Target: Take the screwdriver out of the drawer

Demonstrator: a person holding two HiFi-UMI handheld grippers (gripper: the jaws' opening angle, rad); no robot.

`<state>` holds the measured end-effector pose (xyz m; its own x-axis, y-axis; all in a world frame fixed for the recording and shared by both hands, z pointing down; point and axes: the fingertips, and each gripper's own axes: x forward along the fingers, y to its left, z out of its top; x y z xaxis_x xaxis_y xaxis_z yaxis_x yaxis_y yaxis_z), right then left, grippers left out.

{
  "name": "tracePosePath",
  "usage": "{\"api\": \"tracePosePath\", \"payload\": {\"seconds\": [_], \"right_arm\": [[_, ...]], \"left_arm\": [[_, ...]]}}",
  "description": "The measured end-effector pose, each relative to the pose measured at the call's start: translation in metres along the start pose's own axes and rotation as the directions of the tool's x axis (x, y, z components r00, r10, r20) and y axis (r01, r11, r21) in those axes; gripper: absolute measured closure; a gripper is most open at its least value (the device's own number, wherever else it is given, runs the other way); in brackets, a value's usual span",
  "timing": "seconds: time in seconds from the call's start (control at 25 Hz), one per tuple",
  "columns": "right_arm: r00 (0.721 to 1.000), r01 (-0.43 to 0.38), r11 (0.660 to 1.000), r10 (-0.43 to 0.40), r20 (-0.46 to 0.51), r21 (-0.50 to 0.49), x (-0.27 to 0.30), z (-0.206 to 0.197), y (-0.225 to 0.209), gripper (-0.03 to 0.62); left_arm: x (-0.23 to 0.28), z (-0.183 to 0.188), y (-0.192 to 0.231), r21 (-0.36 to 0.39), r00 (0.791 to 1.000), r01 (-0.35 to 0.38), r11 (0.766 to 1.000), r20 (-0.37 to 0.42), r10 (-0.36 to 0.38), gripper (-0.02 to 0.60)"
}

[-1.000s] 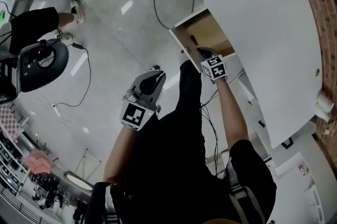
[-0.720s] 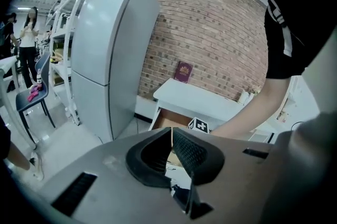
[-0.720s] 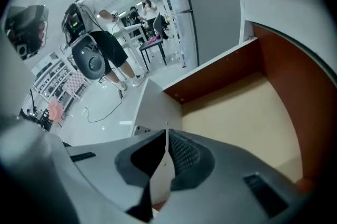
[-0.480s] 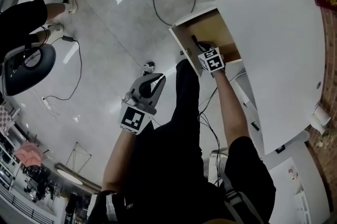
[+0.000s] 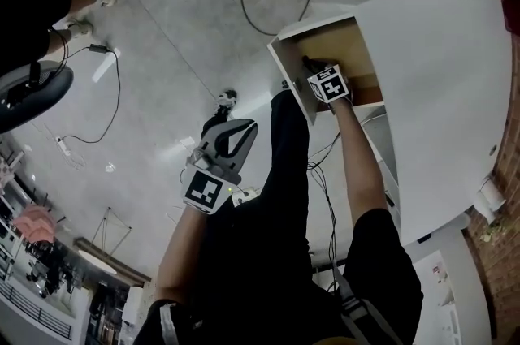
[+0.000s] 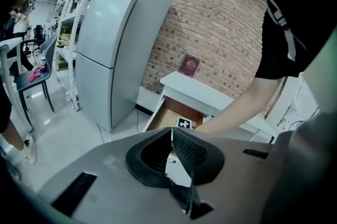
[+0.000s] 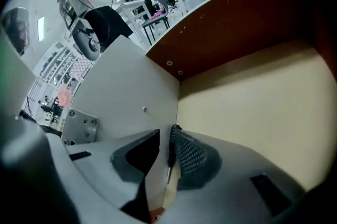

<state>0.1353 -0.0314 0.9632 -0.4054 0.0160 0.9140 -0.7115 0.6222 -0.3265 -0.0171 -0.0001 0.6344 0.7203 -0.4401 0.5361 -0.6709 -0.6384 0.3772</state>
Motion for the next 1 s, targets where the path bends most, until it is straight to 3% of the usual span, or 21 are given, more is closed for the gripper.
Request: {"api": "tracePosePath", "payload": {"seconds": [0.24, 0.6, 0.72, 0.8, 0.92, 1.0], "right_arm": [[0.998, -0.016, 0.999, 0.014, -0.062, -0.029, -0.001, 0.001, -0.004, 0.445], [0.993, -0.057, 0.996, 0.049, -0.111, -0.068, 0.007, -0.007, -0.008, 0.485], [0.986, -0.120, 0.991, 0.112, -0.124, -0.055, 0.006, -0.006, -0.004, 0.484], [0.974, -0.188, 0.982, 0.187, -0.124, 0.004, 0.005, -0.005, -0.004, 0.485], [0.941, -0.307, 0.944, 0.320, -0.109, 0.118, 0.002, 0.001, 0.001, 0.485], [0.928, -0.339, 0.929, 0.356, -0.112, 0.145, 0.000, 0.005, 0.002, 0.487]], "left_arm": [[-0.002, -0.001, -0.012, 0.060, 0.999, 0.020, 0.998, -0.040, -0.017, 0.560], [0.003, -0.015, -0.019, 0.036, 0.997, 0.045, 0.998, -0.060, -0.042, 0.560], [0.003, -0.016, -0.023, 0.033, 0.996, 0.061, 0.998, -0.070, -0.058, 0.560], [0.005, -0.018, -0.026, 0.029, 0.995, 0.077, 0.997, -0.071, -0.075, 0.560], [0.007, -0.023, -0.030, 0.026, 0.991, 0.098, 0.995, -0.092, -0.095, 0.560], [0.009, -0.028, -0.032, 0.022, 0.990, 0.100, 0.995, -0.104, -0.097, 0.560]]}}
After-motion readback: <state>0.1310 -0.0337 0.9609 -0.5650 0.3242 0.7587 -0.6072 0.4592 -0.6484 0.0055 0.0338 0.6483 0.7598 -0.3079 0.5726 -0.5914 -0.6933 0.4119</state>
